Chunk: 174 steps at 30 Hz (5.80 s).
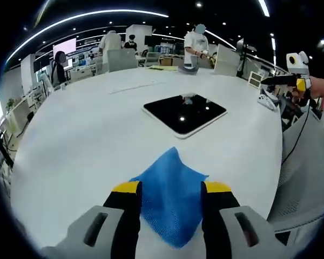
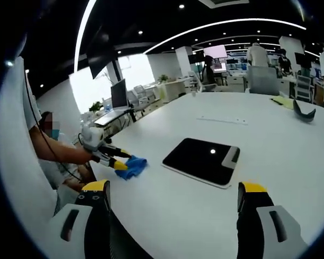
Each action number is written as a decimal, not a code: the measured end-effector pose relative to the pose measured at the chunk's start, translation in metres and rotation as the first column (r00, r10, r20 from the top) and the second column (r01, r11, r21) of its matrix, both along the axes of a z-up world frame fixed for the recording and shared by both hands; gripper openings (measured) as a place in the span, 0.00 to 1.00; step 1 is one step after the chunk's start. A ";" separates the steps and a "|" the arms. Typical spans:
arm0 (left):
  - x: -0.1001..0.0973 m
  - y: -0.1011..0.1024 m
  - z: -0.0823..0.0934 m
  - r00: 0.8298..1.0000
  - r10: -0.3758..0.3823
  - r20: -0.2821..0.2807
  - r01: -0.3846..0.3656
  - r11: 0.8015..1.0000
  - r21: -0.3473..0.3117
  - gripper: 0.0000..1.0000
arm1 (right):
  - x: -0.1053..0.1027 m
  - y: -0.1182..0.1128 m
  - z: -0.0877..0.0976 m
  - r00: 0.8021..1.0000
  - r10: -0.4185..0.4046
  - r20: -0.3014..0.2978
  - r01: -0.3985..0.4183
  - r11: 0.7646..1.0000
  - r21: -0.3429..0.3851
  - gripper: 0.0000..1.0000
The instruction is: Wipe the mirror surface with the cleaning cloth until all visible marks leave the cleaned area.
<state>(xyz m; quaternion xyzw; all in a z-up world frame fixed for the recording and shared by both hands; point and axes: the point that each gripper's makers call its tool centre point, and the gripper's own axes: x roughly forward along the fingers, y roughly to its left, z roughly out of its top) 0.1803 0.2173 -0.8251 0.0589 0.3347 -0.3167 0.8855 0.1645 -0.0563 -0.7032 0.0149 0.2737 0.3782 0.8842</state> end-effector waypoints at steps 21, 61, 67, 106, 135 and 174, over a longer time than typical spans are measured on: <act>0.004 0.005 -0.016 0.995 -0.076 0.062 0.071 0.994 0.088 0.38 | -0.001 0.002 -0.009 1.000 -0.005 -0.030 0.004 1.000 -0.013 0.97; 0.007 -0.003 -0.016 0.997 -0.042 0.069 0.034 0.993 0.115 0.06 | 0.002 -0.004 -0.007 1.000 -0.005 -0.023 0.004 1.000 -0.017 0.95; 0.008 -0.003 -0.016 0.998 -0.027 0.053 0.022 0.995 0.094 0.06 | 0.003 -0.003 -0.006 1.000 -0.005 -0.018 0.004 1.000 -0.014 0.94; 0.037 -0.019 0.025 0.997 0.029 0.071 -0.031 0.999 0.027 0.05 | 0.008 -0.010 -0.005 0.999 -0.039 -0.012 0.039 0.999 0.029 0.94; 0.101 -0.041 0.053 0.991 0.017 0.130 -0.016 1.000 -0.009 0.05 | 0.012 -0.015 -0.011 0.998 -0.058 -0.026 0.059 0.998 0.034 0.94; 0.162 -0.061 0.061 0.985 0.010 0.171 -0.007 1.000 -0.022 0.05 | 0.019 -0.011 -0.013 0.998 -0.053 -0.033 0.054 0.998 0.036 0.94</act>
